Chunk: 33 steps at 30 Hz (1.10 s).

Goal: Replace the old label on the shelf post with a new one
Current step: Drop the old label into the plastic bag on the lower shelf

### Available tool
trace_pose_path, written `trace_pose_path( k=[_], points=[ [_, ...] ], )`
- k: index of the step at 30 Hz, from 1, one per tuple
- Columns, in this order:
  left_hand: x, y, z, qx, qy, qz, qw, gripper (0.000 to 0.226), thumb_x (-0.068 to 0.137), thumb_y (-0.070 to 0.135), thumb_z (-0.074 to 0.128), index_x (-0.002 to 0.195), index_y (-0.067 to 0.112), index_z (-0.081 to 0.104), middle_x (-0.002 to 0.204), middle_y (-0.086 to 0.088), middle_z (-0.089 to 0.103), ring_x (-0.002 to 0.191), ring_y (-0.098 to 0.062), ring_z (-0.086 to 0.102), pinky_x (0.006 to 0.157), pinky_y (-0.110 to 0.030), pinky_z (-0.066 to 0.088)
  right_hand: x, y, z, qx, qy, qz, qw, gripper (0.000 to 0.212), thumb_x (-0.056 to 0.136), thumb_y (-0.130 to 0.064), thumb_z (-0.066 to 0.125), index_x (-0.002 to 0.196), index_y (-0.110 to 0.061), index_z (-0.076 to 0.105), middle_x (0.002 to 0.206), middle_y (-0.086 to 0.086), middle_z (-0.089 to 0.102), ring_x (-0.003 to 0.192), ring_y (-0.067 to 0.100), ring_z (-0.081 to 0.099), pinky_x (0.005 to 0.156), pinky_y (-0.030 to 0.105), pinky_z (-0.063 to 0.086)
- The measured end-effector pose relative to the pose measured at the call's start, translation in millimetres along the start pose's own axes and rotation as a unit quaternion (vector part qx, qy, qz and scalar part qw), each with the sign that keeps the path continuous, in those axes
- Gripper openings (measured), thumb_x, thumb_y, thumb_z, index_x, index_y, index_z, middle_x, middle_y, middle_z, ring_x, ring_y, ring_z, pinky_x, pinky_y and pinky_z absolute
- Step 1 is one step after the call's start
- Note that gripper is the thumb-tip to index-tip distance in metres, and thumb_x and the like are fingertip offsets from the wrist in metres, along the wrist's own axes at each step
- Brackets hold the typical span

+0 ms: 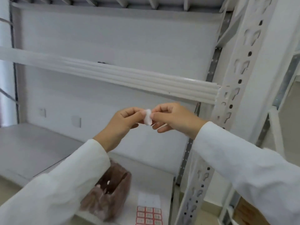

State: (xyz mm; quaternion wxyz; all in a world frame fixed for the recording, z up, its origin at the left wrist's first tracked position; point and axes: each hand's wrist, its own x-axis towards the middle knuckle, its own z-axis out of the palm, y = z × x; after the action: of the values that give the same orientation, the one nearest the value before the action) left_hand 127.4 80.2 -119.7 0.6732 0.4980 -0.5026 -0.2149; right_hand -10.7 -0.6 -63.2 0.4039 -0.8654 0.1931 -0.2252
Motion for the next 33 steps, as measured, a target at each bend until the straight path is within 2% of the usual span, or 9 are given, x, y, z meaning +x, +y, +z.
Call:
trace_pose_path(
  k=[4,8,12,15,20,22,24,27,33],
  points=[
    [-2.1,-28.8,-34.6,0.002,0.011,-0.047,0.999,0.019,0.089,0.03,0.056,0.073,0.026,0.065,0.067,0.015,0.068,0.068,0.001,0.064,0.082,-0.027,0.042,24.6,24.2,34.8,0.082,-0.128,0.095,0.984,0.028,0.088,-0.04,0.053,0.098,-0.015,0.064,0.091,0.001,0.069,0.079,0.01,0.065,0.082,0.03,0.053],
    [-4.0,-60.6,-65.1,0.007,0.038,-0.077,0.996,0.025,0.091,0.035,0.052,0.072,0.031,0.069,0.081,0.018,0.071,0.08,-0.002,0.063,0.084,-0.027,0.044,47.7,53.1,66.1,0.186,-0.204,0.195,0.941,0.061,0.086,-0.065,0.03,0.102,-0.016,0.063,0.094,0.002,0.07,0.088,0.015,0.066,0.081,0.034,0.053],
    [-11.0,-95.9,-78.2,0.001,0.076,-0.122,0.99,0.019,0.09,0.033,0.054,0.078,0.029,0.069,0.083,0.016,0.069,0.086,-0.006,0.062,0.085,-0.028,0.043,70.5,78.7,95.4,0.261,-0.155,0.225,0.926,0.037,0.094,-0.045,0.039,0.087,-0.017,0.061,0.089,0.002,0.068,0.083,0.015,0.064,0.077,0.035,0.054],
    [-14.1,-114.3,-85.0,0.05,0.091,-0.146,0.984,0.013,0.09,0.03,0.056,0.084,0.025,0.067,0.086,0.01,0.066,0.082,-0.006,0.06,0.079,-0.024,0.044,85.9,95.0,111.6,0.238,-0.161,0.235,0.928,0.012,0.091,-0.028,0.051,0.089,-0.02,0.06,0.084,-0.003,0.068,0.08,0.011,0.064,0.077,0.032,0.053],
    [-23.9,-145.8,-113.1,0.133,0.104,-0.169,0.971,0.007,0.087,0.016,0.063,0.091,0.013,0.067,0.065,0.016,0.062,0.059,0.007,0.056,0.056,0.001,0.04,105.0,124.1,143.1,0.182,-0.126,0.253,0.942,0.009,0.086,-0.023,0.055,0.084,-0.02,0.063,0.068,-0.007,0.063,0.068,0.009,0.06,0.073,0.027,0.049],
    [-32.7,-163.8,-126.8,0.186,0.086,-0.204,0.957,0.003,0.084,0.01,0.065,0.085,0.013,0.066,0.06,0.016,0.062,0.059,0.006,0.057,0.066,-0.007,0.045,109.4,137.2,155.4,0.127,-0.107,0.263,0.951,0.008,0.08,-0.025,0.062,0.075,-0.02,0.06,0.065,-0.005,0.058,0.065,0.011,0.056,0.068,0.025,0.045],
    [-39.5,-178.6,-138.6,0.225,0.073,-0.251,0.939,0.005,0.082,0.009,0.066,0.083,0.014,0.065,0.071,0.004,0.063,0.074,-0.011,0.06,0.084,-0.027,0.048,113.1,151.3,166.5,0.063,-0.097,0.277,0.954,0.015,0.076,-0.024,0.067,0.069,-0.016,0.057,0.064,-0.001,0.055,0.062,0.014,0.051,0.057,0.021,0.04],
    [-46.1,-190.9,-150.8,0.316,0.048,-0.282,0.905,0.007,0.084,0.016,0.062,0.08,0.022,0.064,0.082,0.004,0.061,0.087,-0.016,0.057,0.09,-0.031,0.045,118.3,176.1,186.3,-0.015,-0.098,0.289,0.952,0.019,0.078,-0.015,0.064,0.062,-0.011,0.055,0.059,0.005,0.051,0.05,0.015,0.045,0.041,0.016,0.032],
    [-50.8,-202.0,-154.9,0.402,0.036,-0.321,0.857,0.02,0.08,0.027,0.056,0.061,0.035,0.055,0.093,0.005,0.066,0.098,-0.022,0.061,0.094,-0.04,0.047,126.5,219.9,219.0,-0.206,-0.139,0.261,0.933,0.015,0.074,-0.02,0.065,0.081,-0.006,0.067,0.082,0.008,0.061,0.078,0.022,0.057,0.068,0.028,0.044]
  ],
)
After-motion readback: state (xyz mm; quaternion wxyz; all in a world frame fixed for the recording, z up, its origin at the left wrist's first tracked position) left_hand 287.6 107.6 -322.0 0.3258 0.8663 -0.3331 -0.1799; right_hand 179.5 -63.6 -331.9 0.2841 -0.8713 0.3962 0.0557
